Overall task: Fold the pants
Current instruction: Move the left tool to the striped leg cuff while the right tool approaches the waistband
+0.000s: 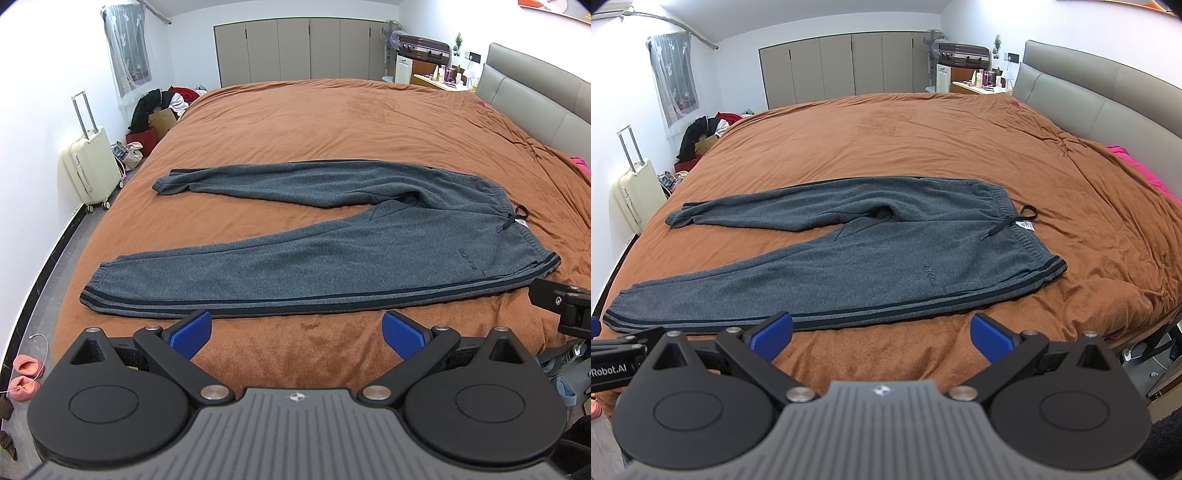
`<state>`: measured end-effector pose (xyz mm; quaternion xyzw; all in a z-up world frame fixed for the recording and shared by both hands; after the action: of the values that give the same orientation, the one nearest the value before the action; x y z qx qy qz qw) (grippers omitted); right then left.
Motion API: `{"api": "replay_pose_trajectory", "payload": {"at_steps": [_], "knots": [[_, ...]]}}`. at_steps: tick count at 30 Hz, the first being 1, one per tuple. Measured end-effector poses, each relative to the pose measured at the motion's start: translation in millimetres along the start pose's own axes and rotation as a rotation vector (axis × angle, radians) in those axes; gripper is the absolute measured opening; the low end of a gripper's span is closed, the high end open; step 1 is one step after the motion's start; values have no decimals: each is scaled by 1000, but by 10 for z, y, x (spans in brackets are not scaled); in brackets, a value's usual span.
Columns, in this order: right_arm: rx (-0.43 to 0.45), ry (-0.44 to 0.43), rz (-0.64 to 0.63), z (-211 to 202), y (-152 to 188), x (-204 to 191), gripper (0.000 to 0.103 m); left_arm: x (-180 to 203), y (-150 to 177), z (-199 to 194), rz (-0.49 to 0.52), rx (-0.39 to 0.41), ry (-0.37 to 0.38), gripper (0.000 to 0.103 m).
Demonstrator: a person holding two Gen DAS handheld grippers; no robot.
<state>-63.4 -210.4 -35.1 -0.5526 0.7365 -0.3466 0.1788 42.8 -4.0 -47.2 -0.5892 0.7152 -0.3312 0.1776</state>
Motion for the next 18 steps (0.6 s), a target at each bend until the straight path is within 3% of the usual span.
{"api": "replay_pose_trajectory", "payload": {"at_steps": [7, 13, 18], "knots": [[9, 4, 3, 53, -22, 19, 98, -116, -47, 56, -9, -1, 2, 103], [75, -7, 57, 293, -147, 193, 98, -647, -162, 141, -84, 52, -33, 103], [120, -21, 113, 683, -234, 394, 98, -1168, -106, 336, -164, 44, -69, 103]]}}
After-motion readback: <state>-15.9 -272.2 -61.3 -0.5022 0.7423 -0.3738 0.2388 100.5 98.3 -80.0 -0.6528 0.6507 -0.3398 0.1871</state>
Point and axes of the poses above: each gripper's, at about its wrist camera, not at the fingertips, and z roughly the way its jaws point, x to its right, y to its underside, the point moved 6 cm from there along z, roughly the way its jaws point, and after that the axes turned 15 degrees about y, right-handed, at the moved point
